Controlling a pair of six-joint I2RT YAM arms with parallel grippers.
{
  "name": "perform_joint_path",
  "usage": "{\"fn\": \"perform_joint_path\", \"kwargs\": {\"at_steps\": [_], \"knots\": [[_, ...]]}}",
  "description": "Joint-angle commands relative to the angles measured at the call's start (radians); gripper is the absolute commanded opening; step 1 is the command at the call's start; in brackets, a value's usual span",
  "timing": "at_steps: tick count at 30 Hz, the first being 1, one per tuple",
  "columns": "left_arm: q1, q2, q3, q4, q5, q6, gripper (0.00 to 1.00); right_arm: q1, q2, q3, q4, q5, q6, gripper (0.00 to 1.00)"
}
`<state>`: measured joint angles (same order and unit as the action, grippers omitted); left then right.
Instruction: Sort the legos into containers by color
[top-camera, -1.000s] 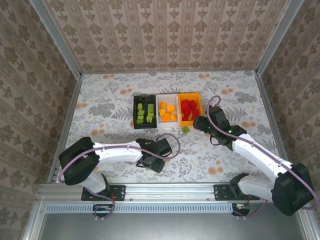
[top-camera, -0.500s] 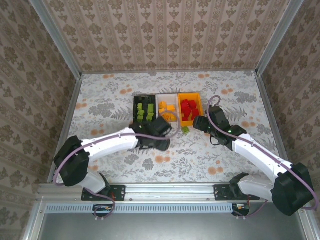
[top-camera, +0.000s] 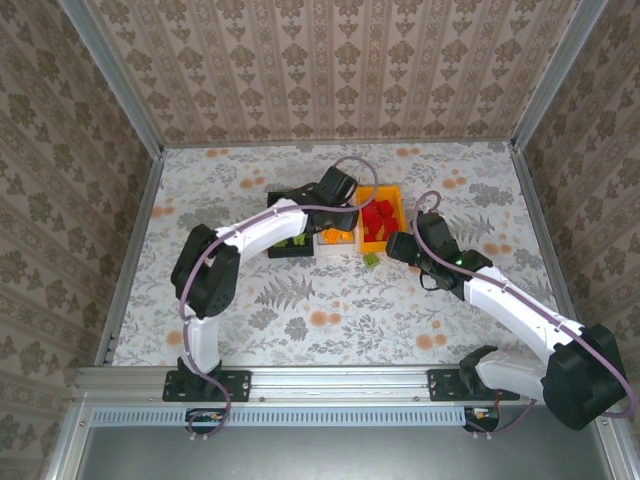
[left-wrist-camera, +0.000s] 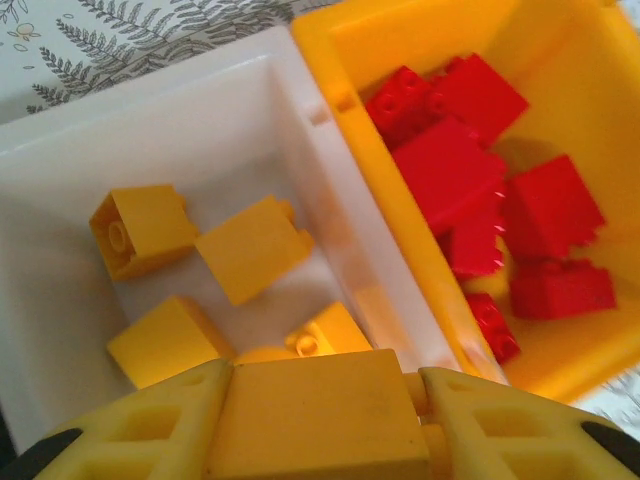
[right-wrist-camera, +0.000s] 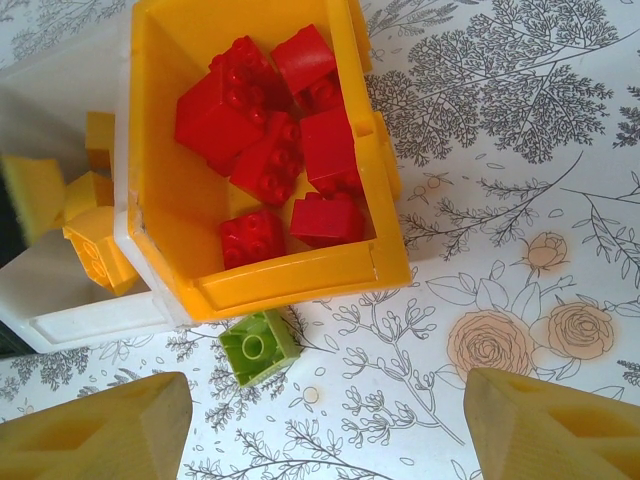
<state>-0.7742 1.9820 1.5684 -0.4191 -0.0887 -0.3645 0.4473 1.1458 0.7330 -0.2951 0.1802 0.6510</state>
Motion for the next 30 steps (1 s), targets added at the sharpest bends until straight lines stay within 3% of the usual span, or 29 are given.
{"fn": "perform_joint_path", "kwargs": {"at_steps": [1, 7, 10, 17, 30], "knots": [[0.021, 0.046, 0.080, -0.021, -0.016, 0.026, 0.40, -0.005, 0.006, -0.011, -0.002, 0.010, -0.017, 0.73], [0.028, 0.101, 0.154, -0.055, -0.026, 0.035, 0.57, -0.005, 0.029, -0.010, 0.015, -0.024, -0.033, 0.74], [0.029, 0.084, 0.152, -0.053, -0.014, 0.029, 0.77, -0.005, 0.035, -0.011, 0.025, -0.043, -0.037, 0.75], [0.007, -0.141, -0.008, 0.065, 0.055, -0.035, 0.99, 0.020, 0.093, -0.005, 0.073, -0.106, -0.062, 0.75], [-0.152, -0.640, -0.558, 0.193, -0.034, -0.133, 1.00, 0.129, 0.408, 0.098, 0.177, -0.099, -0.161, 0.73]]}}
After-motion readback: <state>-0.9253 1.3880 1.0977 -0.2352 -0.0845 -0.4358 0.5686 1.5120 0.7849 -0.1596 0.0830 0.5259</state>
